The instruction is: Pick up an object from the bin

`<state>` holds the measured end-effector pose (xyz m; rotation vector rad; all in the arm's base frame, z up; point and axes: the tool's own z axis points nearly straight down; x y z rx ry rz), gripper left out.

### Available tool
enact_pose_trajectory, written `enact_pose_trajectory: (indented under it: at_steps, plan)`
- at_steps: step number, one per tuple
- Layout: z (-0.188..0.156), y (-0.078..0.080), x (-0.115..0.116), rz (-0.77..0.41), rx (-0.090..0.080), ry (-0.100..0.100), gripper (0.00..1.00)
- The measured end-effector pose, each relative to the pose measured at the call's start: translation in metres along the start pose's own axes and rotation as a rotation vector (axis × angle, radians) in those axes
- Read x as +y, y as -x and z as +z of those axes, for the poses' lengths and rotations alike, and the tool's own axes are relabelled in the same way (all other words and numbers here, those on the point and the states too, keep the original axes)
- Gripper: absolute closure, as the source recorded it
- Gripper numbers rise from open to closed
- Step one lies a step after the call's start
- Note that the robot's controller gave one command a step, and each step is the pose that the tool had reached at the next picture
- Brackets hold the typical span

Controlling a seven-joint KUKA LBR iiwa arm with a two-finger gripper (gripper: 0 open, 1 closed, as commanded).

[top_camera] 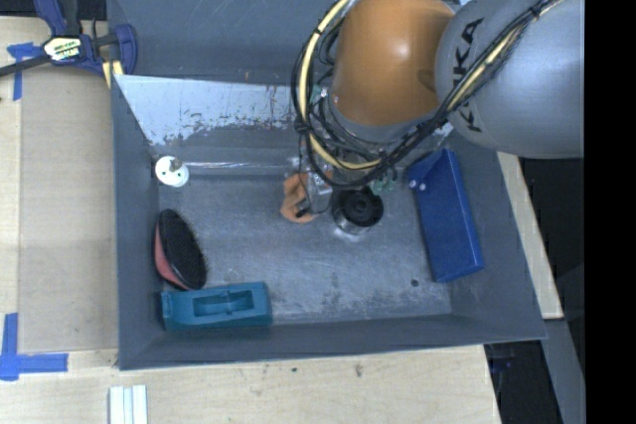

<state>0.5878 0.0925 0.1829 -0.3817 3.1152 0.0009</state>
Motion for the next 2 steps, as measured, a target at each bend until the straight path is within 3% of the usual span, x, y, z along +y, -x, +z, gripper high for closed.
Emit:
enact_pose_trajectory:
  at_steps: [1,2]
  plan:
    - [0.000,0.000,0.000,0.000,0.000,0.000,1.00]
    - [-0.116,-0.002,-0.015,0.018,-0.001,0.000,1.00]
